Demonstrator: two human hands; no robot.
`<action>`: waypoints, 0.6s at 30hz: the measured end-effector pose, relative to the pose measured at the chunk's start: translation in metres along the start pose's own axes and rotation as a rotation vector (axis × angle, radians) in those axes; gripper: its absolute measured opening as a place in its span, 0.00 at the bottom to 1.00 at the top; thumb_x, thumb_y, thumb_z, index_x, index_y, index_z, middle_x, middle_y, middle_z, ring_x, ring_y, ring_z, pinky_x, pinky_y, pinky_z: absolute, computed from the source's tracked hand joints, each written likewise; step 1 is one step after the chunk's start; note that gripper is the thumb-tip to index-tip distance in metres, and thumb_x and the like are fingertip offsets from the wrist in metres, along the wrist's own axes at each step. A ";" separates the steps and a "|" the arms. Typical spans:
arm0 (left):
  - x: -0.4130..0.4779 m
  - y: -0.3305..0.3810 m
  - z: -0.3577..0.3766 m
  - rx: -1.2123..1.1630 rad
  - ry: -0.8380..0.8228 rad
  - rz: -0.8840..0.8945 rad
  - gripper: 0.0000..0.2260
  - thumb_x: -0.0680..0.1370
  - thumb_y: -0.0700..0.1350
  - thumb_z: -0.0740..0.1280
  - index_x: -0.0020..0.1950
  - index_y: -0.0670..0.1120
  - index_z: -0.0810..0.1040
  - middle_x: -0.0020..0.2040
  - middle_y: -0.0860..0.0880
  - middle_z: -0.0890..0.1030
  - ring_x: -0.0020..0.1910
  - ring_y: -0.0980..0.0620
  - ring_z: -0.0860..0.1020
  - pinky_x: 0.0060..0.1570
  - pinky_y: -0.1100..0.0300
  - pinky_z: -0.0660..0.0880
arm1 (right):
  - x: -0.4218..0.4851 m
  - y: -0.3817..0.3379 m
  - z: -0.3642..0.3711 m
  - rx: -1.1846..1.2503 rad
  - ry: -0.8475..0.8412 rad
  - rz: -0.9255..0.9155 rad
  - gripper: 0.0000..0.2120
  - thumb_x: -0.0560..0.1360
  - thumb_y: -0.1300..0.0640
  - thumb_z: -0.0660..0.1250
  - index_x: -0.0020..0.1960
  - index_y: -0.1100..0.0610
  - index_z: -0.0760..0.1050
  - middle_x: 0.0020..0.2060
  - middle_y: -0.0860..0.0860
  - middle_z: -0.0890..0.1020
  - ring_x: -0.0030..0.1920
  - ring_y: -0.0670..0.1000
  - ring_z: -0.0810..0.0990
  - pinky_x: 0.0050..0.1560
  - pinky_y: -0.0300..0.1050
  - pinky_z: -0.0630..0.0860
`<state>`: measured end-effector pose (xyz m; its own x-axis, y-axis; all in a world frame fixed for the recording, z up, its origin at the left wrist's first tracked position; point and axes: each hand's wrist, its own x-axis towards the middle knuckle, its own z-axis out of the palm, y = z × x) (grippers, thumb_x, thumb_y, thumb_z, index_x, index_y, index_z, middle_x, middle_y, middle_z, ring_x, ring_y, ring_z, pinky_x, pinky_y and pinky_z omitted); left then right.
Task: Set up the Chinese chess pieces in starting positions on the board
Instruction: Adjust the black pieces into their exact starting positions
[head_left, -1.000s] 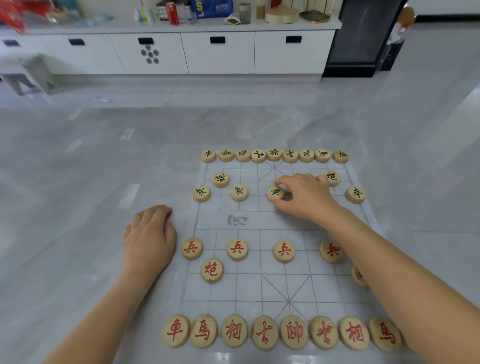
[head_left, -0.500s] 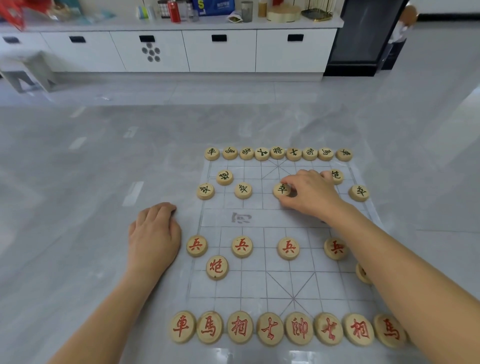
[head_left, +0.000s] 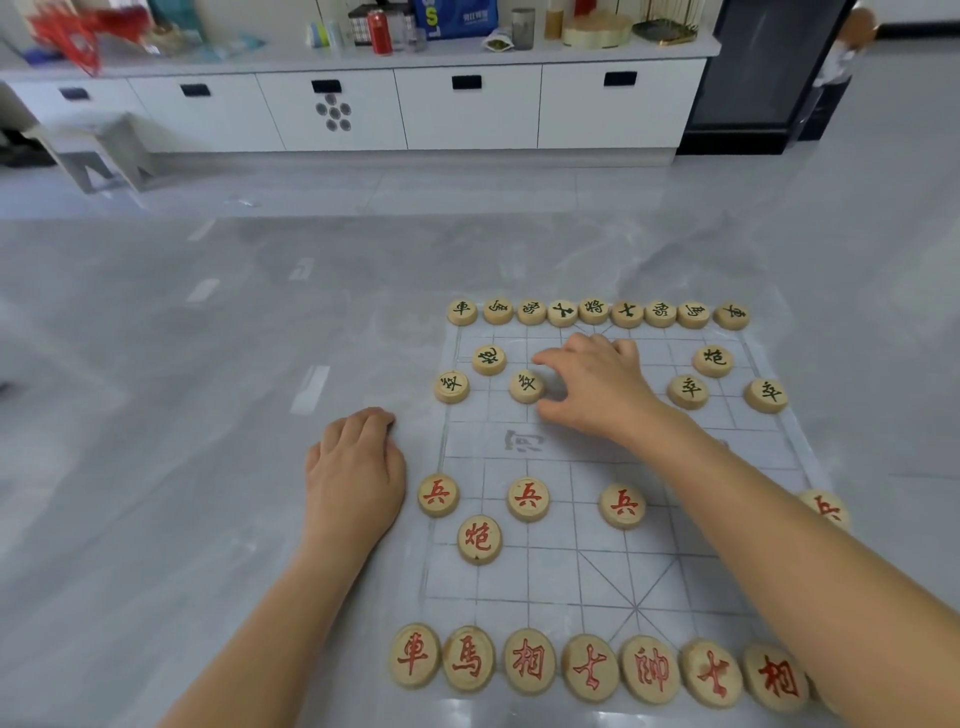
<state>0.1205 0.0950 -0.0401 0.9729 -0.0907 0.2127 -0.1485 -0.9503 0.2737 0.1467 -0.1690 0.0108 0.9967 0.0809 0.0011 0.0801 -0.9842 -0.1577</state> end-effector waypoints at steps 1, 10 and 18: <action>0.000 0.000 0.000 -0.001 0.001 0.001 0.15 0.77 0.47 0.55 0.61 0.49 0.73 0.61 0.52 0.76 0.60 0.48 0.71 0.58 0.51 0.66 | 0.003 -0.003 0.002 -0.002 -0.014 -0.010 0.23 0.70 0.45 0.63 0.65 0.43 0.68 0.56 0.48 0.72 0.58 0.52 0.68 0.56 0.50 0.58; 0.000 0.000 0.004 -0.013 0.029 -0.003 0.16 0.76 0.47 0.54 0.59 0.48 0.75 0.60 0.52 0.76 0.59 0.48 0.72 0.56 0.52 0.66 | 0.009 -0.004 0.009 0.006 0.003 0.035 0.20 0.69 0.41 0.65 0.58 0.45 0.72 0.53 0.47 0.73 0.56 0.51 0.70 0.54 0.49 0.59; 0.000 -0.001 0.005 0.004 0.025 0.006 0.16 0.76 0.48 0.54 0.59 0.48 0.74 0.60 0.52 0.76 0.58 0.49 0.72 0.56 0.53 0.66 | 0.010 -0.010 0.011 -0.001 0.044 0.055 0.19 0.69 0.38 0.64 0.54 0.48 0.75 0.49 0.47 0.74 0.53 0.50 0.71 0.52 0.48 0.59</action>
<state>0.1219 0.0944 -0.0449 0.9673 -0.0892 0.2375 -0.1537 -0.9508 0.2689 0.1556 -0.1569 0.0014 0.9992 0.0194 0.0354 0.0248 -0.9871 -0.1580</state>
